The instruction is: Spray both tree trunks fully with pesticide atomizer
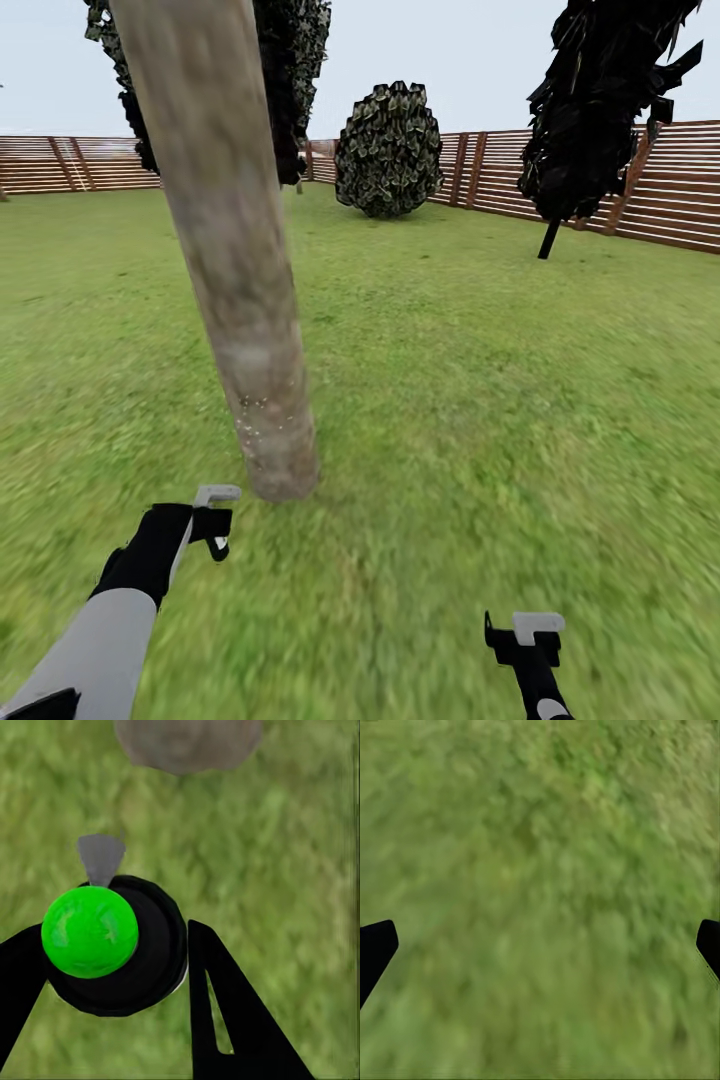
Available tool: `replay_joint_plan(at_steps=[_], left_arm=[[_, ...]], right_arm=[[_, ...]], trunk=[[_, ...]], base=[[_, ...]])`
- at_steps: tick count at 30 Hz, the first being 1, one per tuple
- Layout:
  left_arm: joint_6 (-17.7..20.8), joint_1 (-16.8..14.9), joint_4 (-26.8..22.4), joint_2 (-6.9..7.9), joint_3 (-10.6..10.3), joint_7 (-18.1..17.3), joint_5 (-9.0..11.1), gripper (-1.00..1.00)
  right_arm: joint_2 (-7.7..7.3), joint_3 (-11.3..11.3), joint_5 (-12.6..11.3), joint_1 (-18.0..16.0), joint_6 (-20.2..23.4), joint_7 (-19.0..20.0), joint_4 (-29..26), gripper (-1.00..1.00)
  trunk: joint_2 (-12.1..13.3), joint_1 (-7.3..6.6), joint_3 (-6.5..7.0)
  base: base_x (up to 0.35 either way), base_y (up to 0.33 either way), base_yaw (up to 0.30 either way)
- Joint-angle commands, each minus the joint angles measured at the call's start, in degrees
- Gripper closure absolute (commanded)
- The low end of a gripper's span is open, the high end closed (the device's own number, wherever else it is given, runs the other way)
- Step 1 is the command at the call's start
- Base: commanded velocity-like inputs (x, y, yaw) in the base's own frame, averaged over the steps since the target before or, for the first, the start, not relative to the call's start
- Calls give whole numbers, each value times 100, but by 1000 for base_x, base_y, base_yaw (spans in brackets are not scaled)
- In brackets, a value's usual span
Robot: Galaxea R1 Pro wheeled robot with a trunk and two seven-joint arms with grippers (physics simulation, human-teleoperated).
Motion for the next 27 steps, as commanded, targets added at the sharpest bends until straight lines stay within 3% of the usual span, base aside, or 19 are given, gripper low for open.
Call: replay_joint_plan(at_steps=[1,7,11,20,27], left_arm=[[-71,-2,0,-17,26,3,-67,100],[-159,0,2,-66,26,91,-34,100],[-169,0,0,-184,26,93,-40,100],[-170,0,-7,-134,68,101,-51,100],[-178,0,-7,-149,59,101,-58,100]], right_arm=[[2,-46,61,-4,-17,-12,11,-100],[3,-46,61,-4,-17,-12,15,-100],[2,-46,61,-4,-17,-12,15,-100],[9,-46,61,-4,-17,-21,15,-100],[11,-46,61,-4,-17,-21,15,-100]], trunk=[[-2,1,-5],[-2,1,-5],[-2,1,-5],[-2,1,-5],[-2,1,-5]], base=[[229,-191,0],[156,-232,0],[-3,-273,0],[-37,-277,6],[93,-264,218]])
